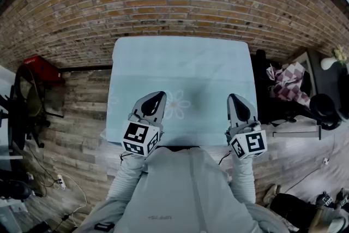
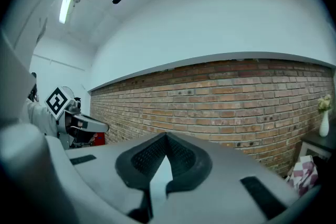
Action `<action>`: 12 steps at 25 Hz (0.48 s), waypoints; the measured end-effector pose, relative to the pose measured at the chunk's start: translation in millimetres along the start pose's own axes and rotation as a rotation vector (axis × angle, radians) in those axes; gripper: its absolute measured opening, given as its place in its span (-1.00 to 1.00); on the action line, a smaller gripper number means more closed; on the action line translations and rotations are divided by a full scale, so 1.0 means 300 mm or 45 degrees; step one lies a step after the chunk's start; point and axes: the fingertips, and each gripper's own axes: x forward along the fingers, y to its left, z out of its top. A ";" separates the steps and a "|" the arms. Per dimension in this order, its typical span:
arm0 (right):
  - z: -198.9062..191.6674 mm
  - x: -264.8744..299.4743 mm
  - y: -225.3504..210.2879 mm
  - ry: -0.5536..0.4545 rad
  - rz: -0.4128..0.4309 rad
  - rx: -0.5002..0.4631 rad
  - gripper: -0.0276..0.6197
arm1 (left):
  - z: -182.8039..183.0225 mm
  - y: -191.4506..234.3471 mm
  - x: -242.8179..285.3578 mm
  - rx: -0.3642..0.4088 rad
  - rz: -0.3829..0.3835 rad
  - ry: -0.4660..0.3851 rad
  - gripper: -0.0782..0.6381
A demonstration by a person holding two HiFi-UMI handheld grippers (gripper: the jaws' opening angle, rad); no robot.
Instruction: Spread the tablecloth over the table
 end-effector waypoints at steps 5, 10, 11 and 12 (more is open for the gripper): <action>-0.023 0.011 -0.014 0.013 -0.033 0.049 -0.85 | 0.010 0.026 -0.009 0.010 0.004 -0.011 -0.71; -0.032 0.018 -0.005 0.041 -0.040 0.012 -0.85 | 0.027 0.037 -0.026 0.038 0.023 -0.034 -0.71; -0.030 0.017 -0.004 0.040 -0.039 0.015 -0.85 | 0.029 0.036 -0.026 0.044 0.023 -0.035 -0.71; -0.027 0.017 0.000 0.037 -0.034 0.016 -0.85 | 0.031 0.035 -0.026 0.047 0.021 -0.036 -0.71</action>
